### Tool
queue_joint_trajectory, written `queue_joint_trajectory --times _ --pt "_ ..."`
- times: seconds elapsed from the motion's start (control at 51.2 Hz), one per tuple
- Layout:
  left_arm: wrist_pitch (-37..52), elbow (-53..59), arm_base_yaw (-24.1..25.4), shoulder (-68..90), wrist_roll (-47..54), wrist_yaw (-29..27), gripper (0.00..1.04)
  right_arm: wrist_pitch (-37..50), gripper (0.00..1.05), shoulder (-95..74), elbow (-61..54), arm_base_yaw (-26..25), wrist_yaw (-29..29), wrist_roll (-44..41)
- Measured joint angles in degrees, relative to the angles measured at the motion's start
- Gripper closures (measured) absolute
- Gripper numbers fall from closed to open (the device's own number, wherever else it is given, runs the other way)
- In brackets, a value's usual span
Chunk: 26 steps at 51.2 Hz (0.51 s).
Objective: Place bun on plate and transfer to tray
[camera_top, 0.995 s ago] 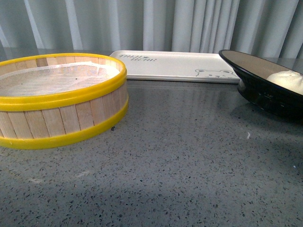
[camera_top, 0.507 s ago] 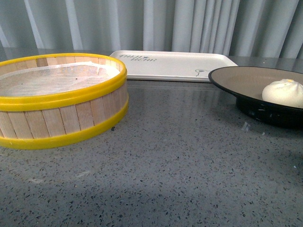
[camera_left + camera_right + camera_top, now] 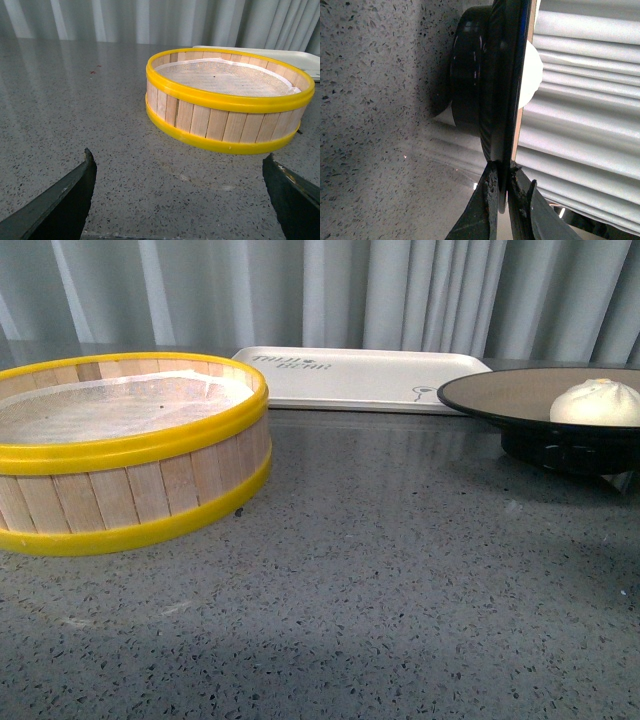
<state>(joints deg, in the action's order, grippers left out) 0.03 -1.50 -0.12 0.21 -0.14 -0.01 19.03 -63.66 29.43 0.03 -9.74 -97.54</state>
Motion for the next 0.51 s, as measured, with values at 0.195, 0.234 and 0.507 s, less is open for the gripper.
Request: queue_joint_trajectory --times 0.195,0.234,0.507 --pt "0.0 0.0 0.0 0.0 0.0 0.0 0.07 1.5 1.02 0.0 0.0 0.6 0.0 -0.7" --pt "0.0 0.0 0.0 0.0 0.0 0.0 0.07 2.4 1.02 0.0 0.0 0.6 -0.1 -1.1" --pt "0.0 0.0 0.0 0.0 0.0 0.0 0.07 9.1 1.02 -3.8 3.9 0.1 -0.9 -1.0"
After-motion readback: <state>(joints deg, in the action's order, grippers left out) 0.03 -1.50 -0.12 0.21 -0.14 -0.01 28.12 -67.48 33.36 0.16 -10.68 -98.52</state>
